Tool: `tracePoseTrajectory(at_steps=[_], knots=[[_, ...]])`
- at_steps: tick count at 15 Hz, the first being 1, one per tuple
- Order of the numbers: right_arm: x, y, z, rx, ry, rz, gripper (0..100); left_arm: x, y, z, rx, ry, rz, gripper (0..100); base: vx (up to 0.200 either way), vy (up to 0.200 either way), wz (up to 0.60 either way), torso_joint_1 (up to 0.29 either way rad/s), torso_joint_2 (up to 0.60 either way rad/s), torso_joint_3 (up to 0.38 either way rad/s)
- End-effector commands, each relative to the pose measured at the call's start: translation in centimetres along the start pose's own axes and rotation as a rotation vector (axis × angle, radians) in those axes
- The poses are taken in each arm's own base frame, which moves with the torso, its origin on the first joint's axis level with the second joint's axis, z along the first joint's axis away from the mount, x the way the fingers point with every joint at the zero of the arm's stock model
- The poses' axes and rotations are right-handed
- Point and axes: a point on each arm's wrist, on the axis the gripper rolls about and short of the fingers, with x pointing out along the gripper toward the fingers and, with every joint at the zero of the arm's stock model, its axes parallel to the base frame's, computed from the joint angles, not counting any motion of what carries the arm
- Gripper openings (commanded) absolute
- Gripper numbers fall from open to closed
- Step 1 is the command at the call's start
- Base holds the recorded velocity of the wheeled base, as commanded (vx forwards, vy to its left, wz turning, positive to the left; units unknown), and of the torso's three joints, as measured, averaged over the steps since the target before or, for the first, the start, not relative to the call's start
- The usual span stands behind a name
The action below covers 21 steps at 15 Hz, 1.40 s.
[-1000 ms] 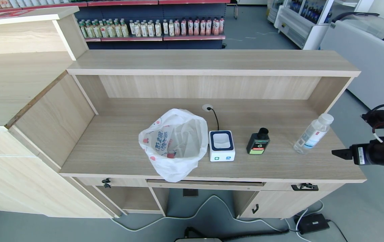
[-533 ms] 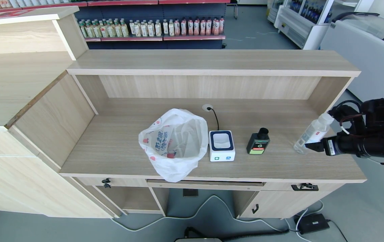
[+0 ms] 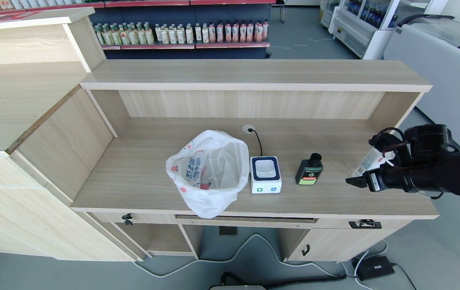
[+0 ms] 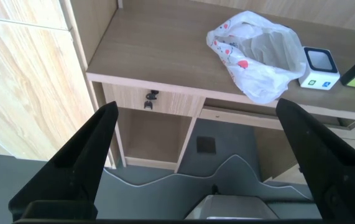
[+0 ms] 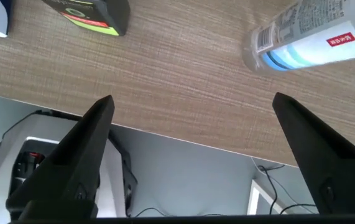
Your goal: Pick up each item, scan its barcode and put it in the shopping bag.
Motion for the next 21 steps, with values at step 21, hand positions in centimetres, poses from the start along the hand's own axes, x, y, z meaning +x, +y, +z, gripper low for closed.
tracePoseTrajectory(at_steps=[21], knots=[[6.9,2.0,0.5,-0.085,-0.133,0.105,100,0.0,0.0,0.0,-0.001,-0.001,-0.001,100,0.000,0.000,0.00,0.000,0.00,0.000]])
